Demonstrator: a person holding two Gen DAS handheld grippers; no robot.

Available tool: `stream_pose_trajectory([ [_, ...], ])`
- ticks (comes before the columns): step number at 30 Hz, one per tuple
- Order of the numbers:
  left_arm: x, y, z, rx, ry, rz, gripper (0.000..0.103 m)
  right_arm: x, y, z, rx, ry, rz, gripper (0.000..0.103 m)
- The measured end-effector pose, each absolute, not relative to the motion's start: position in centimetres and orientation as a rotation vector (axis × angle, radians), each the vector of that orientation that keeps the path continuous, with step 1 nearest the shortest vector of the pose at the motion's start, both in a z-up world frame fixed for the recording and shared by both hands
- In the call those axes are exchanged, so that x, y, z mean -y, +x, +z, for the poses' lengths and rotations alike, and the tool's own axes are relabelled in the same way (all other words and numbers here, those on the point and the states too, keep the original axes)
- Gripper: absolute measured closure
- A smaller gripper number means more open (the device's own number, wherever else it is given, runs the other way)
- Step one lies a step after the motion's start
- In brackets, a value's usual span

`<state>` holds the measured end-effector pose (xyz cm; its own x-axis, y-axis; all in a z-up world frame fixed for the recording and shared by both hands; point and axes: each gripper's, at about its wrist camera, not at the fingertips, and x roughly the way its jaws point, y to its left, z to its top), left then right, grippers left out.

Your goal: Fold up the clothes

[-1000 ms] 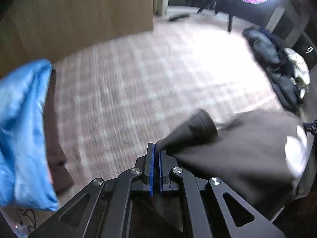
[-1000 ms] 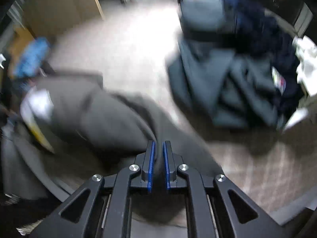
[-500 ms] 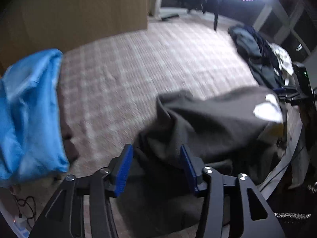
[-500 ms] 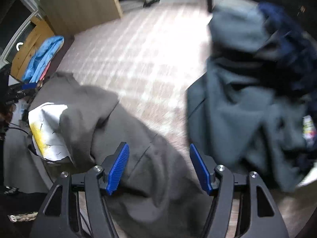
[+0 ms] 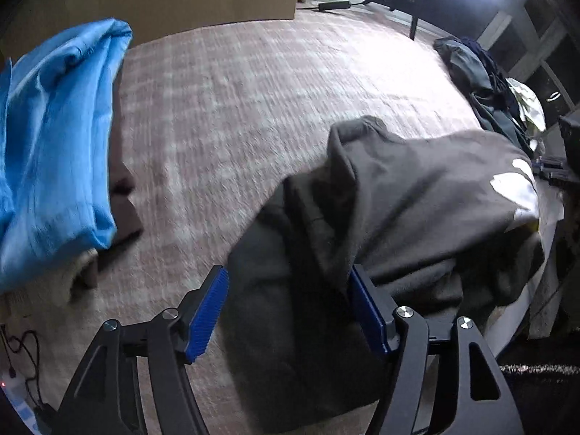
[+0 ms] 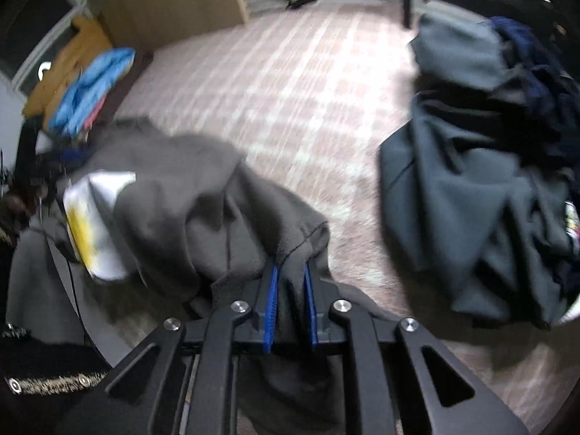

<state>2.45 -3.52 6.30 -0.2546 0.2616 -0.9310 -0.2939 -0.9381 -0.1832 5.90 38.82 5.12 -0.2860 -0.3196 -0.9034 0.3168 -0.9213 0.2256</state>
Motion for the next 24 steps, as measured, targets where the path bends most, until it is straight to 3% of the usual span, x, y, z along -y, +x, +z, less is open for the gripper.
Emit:
stream_pose_trajectory([
  [4, 6.1, 4.3, 7.6, 0.196, -1.574, 2.296, 0.038, -40.6, 5.8, 5.9, 0.001, 1.580, -2.355, 0.092],
  [7, 7.9, 4.9, 6.9, 0.272, -1.598, 2.328, 0.039, -41.0, 5.2, 5.0, 0.031, 1.622, -2.382, 0.091],
  [12, 6.4, 4.4, 5.0, 0.169, -1.667, 2.299, 0.041, -39.6, 5.1, 3.2, -0.051, 1.668, -2.376, 0.089],
  [14, 4.5, 4.4, 4.2, 0.052, -1.689, 2.267, 0.042, -38.8, 5.2, 2.8, -0.087, 1.671, -2.369, 0.072],
  [16, 3.3, 4.1, 3.4, -0.008, -1.709, 2.241, 0.054, -38.2, 5.6, 2.2, -0.101, 1.667, -2.355, 0.056],
  [18, 2.7, 4.0, 3.4, -0.032, -1.701, 2.265, 0.090, -38.0, 5.9, 1.7, -0.100, 1.666, -2.354, 0.050],
  [19, 2.8, 4.0, 3.8, -0.007, -1.686, 2.258, 0.097, -37.8, 6.0, 1.4, -0.099, 1.666, -2.355, 0.047],
  [24, 4.9, 5.1, 8.5, -0.035, -1.583, 2.367, 0.097, -38.2, 6.6, 1.0, -0.066, 1.601, -2.395, 0.036],
])
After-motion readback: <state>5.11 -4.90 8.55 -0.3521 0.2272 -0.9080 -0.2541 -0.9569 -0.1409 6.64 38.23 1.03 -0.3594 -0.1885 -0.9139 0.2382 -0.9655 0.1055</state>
